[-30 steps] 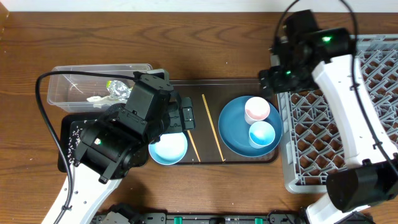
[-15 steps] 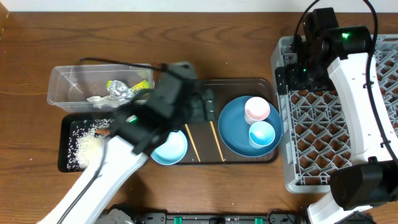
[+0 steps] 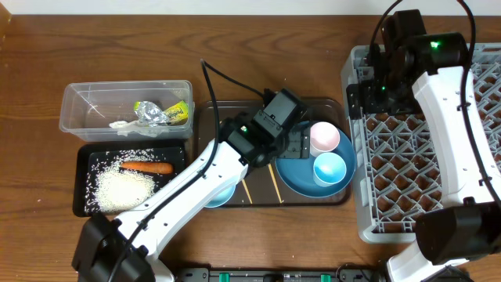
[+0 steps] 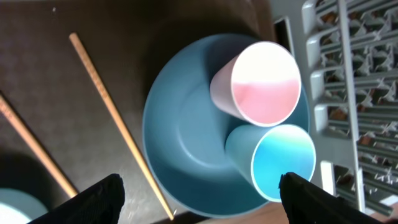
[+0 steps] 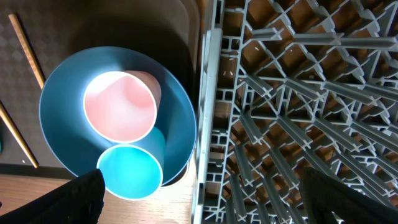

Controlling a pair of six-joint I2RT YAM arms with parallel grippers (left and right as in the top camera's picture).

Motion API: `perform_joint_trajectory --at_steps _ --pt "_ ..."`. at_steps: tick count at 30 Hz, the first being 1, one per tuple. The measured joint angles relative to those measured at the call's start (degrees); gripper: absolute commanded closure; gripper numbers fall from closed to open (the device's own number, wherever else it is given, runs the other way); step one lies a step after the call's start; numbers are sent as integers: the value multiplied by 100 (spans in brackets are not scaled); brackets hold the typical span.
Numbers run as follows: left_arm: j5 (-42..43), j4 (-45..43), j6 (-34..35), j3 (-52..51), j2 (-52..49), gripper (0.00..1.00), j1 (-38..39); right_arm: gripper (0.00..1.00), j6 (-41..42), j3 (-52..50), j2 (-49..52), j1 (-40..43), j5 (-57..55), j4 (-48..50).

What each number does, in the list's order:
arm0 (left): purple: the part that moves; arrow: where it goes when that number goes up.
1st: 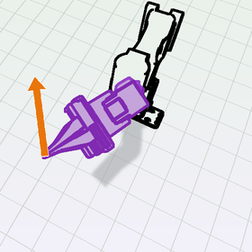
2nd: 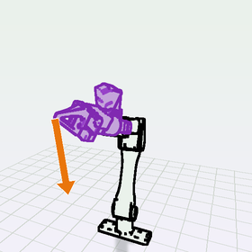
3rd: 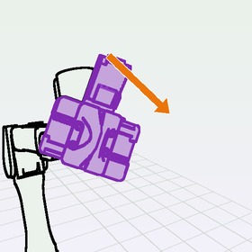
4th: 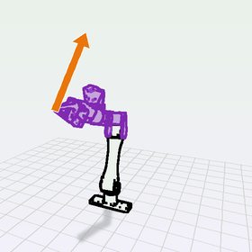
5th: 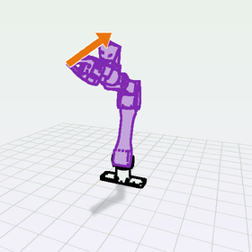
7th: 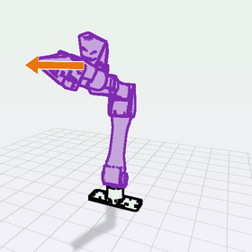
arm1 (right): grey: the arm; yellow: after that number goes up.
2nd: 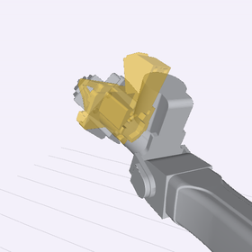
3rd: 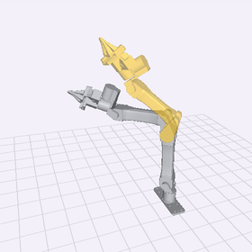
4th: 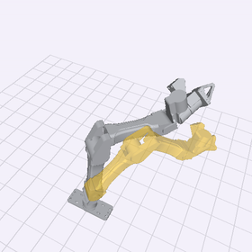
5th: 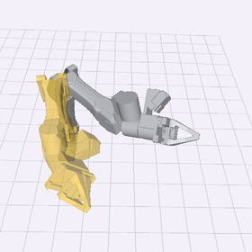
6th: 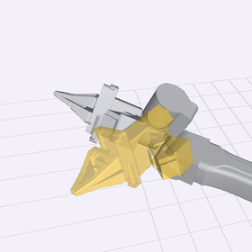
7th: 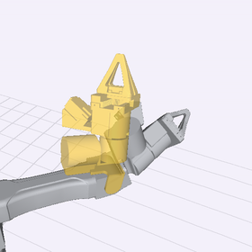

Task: Sort waste into correct bins and load items into the dishwasher rack
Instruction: 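Move the left gripper over the blue plate to the pink cup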

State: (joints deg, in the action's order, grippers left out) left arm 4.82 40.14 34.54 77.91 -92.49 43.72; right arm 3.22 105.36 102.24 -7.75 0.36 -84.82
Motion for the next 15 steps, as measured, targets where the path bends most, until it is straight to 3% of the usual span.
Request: perform_joint_trajectory --at_steps 4,15 --pt "-2 -334 0 0 -120 18 7 1 -2 0 0 0 0 -2" --pt "0 -1069 177 0 -962 29 33 1 -2 0 0 0 0 0"
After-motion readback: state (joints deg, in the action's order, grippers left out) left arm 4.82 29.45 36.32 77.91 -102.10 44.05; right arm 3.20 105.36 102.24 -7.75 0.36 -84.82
